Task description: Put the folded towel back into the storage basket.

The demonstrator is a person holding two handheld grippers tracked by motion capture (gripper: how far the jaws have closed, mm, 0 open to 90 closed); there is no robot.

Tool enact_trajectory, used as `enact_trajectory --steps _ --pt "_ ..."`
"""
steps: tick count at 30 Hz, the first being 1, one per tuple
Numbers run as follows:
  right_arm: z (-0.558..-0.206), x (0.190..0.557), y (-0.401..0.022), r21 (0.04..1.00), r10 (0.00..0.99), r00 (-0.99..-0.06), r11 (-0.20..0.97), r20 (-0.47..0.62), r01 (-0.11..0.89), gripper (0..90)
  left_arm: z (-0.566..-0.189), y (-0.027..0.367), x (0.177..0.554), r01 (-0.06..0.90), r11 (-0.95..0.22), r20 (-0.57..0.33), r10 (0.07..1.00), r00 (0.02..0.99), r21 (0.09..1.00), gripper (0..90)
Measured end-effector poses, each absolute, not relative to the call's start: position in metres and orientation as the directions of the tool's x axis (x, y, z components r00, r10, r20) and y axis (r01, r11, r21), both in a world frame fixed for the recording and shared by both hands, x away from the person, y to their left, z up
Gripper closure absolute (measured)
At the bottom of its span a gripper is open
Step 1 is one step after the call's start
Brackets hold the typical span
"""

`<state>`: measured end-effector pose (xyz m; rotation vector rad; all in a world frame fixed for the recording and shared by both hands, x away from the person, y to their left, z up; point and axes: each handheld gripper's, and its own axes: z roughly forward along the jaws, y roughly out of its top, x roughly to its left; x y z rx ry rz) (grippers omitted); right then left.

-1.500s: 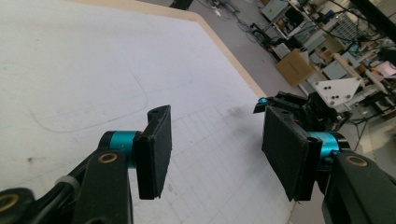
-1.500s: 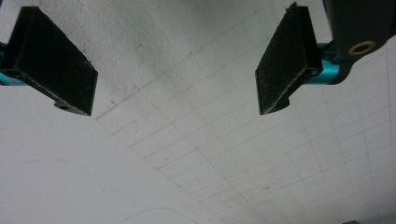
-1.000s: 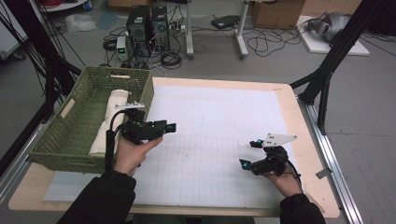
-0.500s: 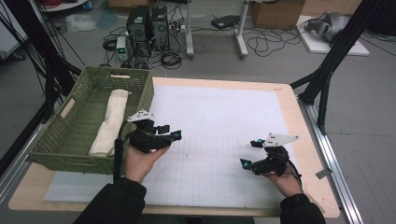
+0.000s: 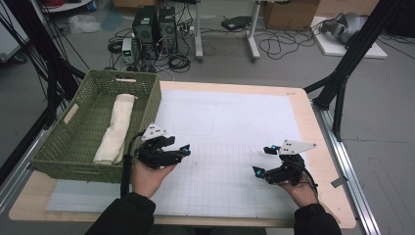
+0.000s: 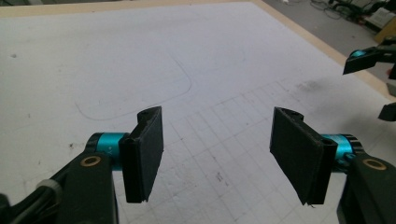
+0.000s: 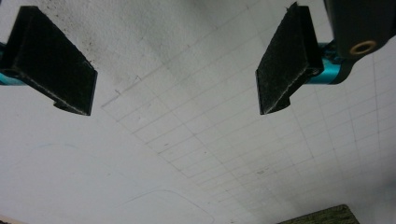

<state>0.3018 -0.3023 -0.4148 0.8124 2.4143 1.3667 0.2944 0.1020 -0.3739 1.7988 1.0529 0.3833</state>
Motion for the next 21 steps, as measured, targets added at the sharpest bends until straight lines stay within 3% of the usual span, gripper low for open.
enact_trajectory --steps 21 --pt "-0.41 0.295 -0.304 0.858 0.574 -0.817 0.395 0.049 0.329 11.6 -0.392 0.1 0.283 0.468 -0.232 -0.095 0.813 0.574 0.853 32.7"
